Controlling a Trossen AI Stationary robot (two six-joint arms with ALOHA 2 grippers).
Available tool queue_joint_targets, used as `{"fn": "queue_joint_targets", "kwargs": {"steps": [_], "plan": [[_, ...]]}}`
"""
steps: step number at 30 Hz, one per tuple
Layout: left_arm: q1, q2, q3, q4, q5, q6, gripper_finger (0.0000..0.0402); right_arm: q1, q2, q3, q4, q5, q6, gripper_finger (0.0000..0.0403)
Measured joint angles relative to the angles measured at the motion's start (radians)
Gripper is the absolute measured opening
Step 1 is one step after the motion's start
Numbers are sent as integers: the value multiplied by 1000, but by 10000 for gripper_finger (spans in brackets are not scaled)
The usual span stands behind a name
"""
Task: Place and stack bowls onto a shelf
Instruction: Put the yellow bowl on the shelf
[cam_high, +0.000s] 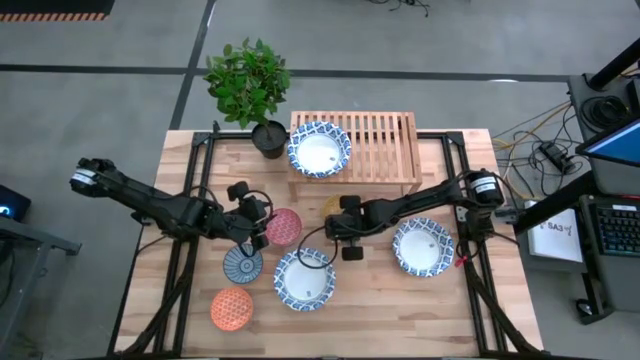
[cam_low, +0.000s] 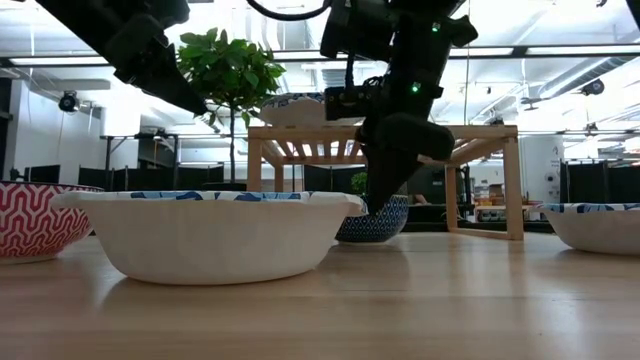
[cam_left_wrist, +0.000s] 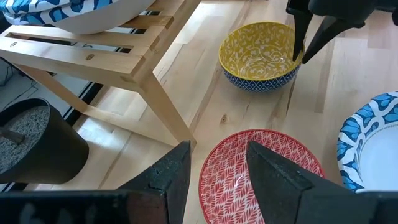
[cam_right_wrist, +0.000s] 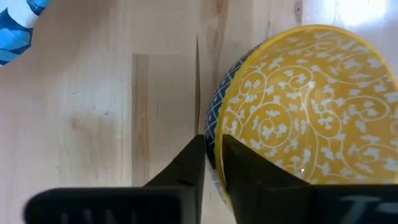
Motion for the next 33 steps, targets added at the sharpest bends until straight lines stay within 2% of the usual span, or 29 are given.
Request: {"fn": "queue_joint_targets", "kwargs": {"steps": [3, 16, 33], "plan": [[0, 0, 0, 0, 0, 1, 139, 0, 0, -1, -4, -9, 4, 16], [0, 0, 0, 20, 0, 30, 139, 45, -17, -2, -12, -41, 47, 11], [0, 0, 0, 61, -1, 68, 139, 122, -158, -1, -25, -81, 162, 11]]}}
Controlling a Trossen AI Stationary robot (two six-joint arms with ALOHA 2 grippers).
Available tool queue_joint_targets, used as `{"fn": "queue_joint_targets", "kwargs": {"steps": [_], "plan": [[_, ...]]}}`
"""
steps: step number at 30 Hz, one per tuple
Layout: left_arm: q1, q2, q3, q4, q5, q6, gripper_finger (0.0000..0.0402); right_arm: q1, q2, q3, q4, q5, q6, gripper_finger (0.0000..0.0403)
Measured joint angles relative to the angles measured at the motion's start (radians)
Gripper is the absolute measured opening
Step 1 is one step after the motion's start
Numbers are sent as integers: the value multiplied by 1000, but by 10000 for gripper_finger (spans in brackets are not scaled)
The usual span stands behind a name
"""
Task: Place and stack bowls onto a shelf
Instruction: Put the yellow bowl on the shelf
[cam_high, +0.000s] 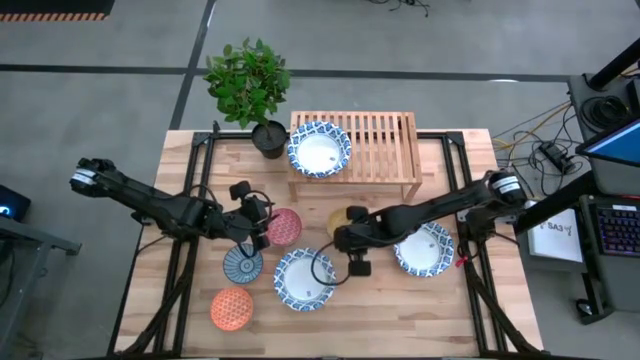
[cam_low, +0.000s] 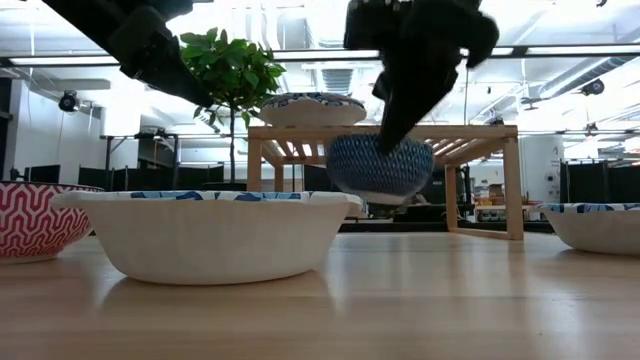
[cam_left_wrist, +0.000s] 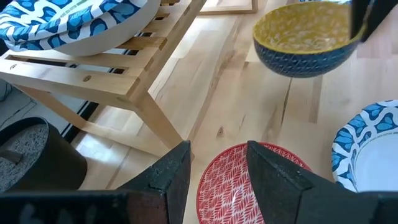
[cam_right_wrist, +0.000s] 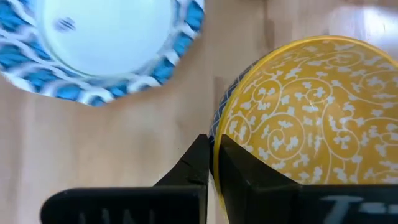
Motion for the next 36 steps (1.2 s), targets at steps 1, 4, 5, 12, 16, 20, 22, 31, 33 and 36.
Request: {"fn": "queue_joint_targets", "kwargs": {"steps": [1, 4, 5, 12, 16, 20, 22, 31, 33, 36], "plan": [[0, 0, 0, 0, -11, 0, 139, 4, -10, 1, 8, -4, 0, 11], [0, 0, 0, 0, -42, 0, 139, 19, -30, 22, 0, -6, 1, 11], [0, 0, 0, -1, -47, 0, 139, 24, -36, 34, 2, -7, -3, 11], [0, 0, 0, -1, -49, 0, 139, 41, -114, 165, -64, 56, -63, 12], [0, 0, 0, -1, -49, 2, 139, 34, -156, 239, -215, 245, -85, 12], [0, 0, 0, 1, -49, 3, 139, -7, -202, 278, -372, 358, -93, 12], [0, 0, 0, 1, -49, 3, 139, -54, -226, 278, -429, 360, -60, 12], [0, 0, 0, 2, -50, 3, 139, -308, -248, 277, -575, 324, -57, 13], [0, 0, 0, 2, -50, 4, 139, -368, -241, 274, -569, 274, -110, 13], [0, 0, 0, 2, -50, 4, 139, -455, -238, 263, -518, 170, -185, 13]]}}
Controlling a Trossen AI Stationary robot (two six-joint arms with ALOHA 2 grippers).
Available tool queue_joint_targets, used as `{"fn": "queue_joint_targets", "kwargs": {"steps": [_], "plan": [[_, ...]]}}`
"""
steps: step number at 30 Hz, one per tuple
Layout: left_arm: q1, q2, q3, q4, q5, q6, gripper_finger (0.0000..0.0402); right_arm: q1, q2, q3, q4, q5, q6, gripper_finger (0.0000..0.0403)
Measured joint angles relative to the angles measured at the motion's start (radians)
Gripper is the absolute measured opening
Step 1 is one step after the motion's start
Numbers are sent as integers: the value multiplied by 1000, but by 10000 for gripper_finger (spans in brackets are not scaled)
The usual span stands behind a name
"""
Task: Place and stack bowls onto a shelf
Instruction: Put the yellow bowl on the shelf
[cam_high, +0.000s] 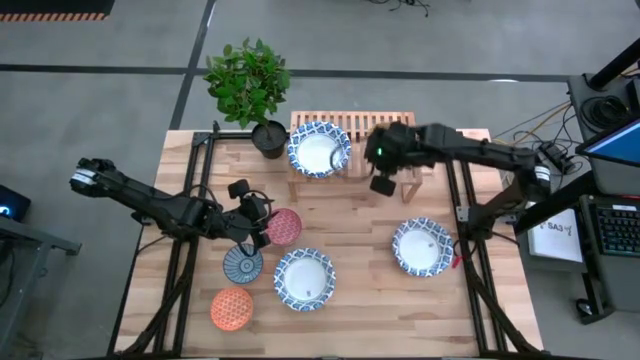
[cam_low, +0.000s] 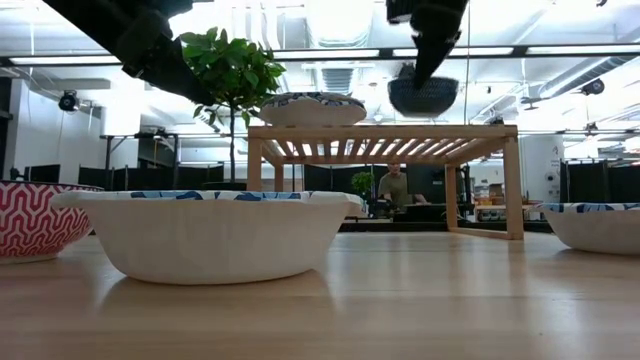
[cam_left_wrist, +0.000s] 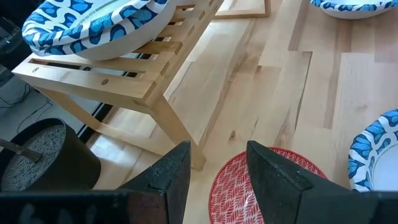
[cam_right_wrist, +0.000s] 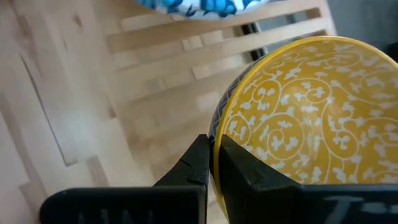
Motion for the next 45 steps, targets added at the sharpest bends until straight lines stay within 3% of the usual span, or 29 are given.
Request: {"fn": "queue_joint_targets", "kwargs": {"steps": [8, 45], "plan": [[0, 0, 0, 0, 0, 11, 139, -146, 0, -17, 41, -147, -105, 13], [0, 0, 0, 2, 0, 18, 139, -162, 0, -50, 48, -151, -108, 13]]}}
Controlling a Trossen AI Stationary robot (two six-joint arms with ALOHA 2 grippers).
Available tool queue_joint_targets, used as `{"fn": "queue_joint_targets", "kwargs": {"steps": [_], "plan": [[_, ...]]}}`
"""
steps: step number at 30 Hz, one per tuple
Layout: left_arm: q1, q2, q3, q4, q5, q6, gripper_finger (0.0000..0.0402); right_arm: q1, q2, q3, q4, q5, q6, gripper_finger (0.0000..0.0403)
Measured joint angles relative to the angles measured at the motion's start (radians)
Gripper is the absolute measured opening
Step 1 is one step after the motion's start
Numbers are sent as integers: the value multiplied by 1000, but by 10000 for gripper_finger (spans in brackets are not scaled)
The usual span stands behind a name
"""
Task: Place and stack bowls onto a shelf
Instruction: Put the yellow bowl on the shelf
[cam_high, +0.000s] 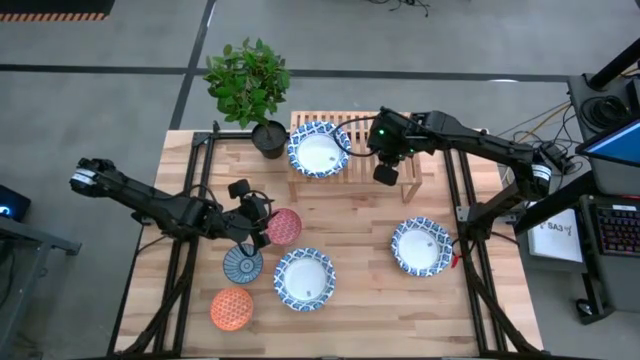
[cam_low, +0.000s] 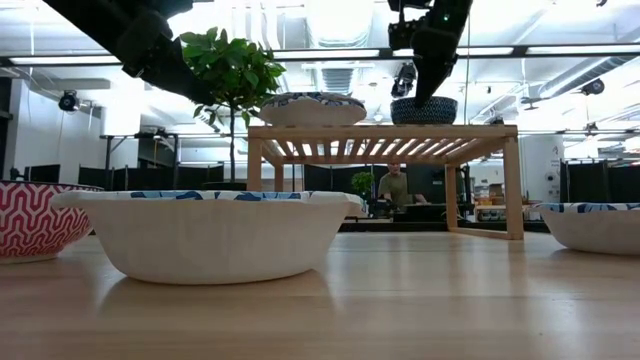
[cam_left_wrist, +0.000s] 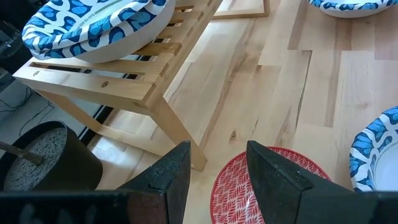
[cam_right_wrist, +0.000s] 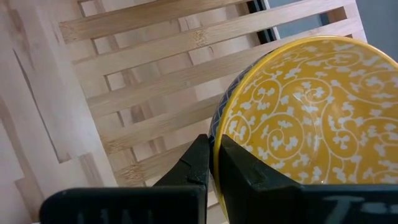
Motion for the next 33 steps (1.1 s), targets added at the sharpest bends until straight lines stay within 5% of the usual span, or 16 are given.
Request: {"fn": "queue_joint_targets", "kwargs": {"steps": [12, 17, 33], "plan": [[0, 0, 0, 1, 0, 0, 139, 0, 0, 0, 4, -6, -3, 13], [1, 0, 0, 1, 0, 0, 139, 1, 0, 0, 34, -128, 21, 13], [2, 0, 0, 1, 0, 5, 139, 0, 15, 0, 32, -21, 38, 38]]}}
